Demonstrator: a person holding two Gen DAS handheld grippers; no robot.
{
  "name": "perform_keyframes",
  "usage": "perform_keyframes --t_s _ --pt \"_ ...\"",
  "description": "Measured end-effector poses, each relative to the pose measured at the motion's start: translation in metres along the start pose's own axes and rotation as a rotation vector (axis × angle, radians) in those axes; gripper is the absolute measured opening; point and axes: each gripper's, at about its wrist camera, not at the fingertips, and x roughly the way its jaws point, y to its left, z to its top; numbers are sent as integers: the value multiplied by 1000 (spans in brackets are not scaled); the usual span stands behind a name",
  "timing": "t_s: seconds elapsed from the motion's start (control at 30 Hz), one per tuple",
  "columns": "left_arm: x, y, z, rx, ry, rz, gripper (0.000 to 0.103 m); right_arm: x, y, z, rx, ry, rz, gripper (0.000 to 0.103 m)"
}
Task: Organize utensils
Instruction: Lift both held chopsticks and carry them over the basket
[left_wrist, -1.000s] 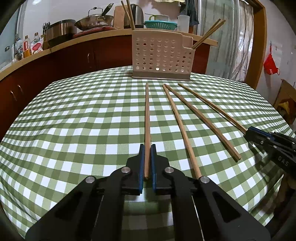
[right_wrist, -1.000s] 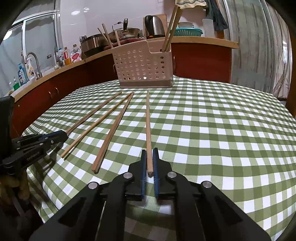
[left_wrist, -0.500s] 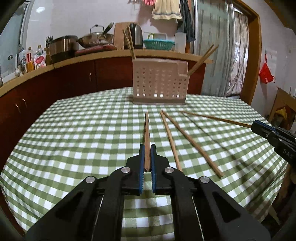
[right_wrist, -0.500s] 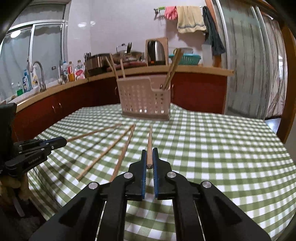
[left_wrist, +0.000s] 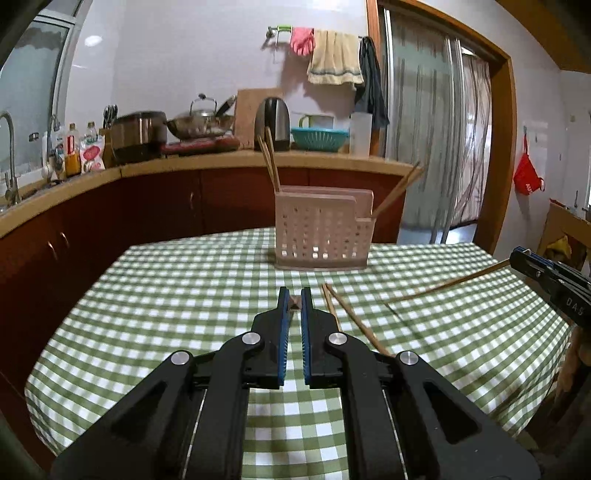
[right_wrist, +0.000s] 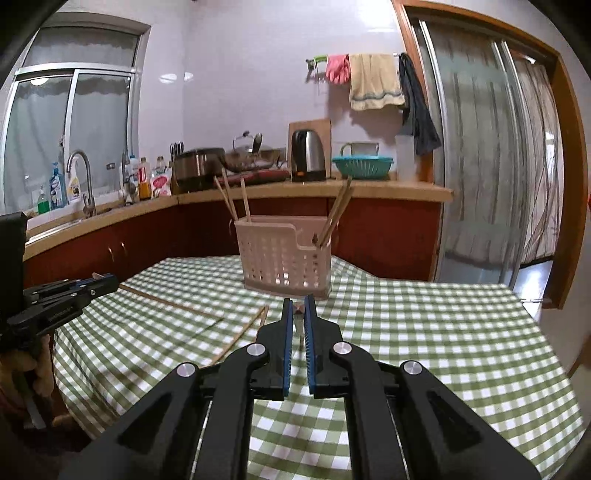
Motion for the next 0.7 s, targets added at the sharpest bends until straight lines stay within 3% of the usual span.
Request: perform_keyframes --t_s 0.27,0.7 --pt "-9 5 29 8 -7 -4 7 -3 -6 25 14 -31 6 7" --pt "21 15 60 9 -11 -10 7 35 -13 50 -4 -48 19 7"
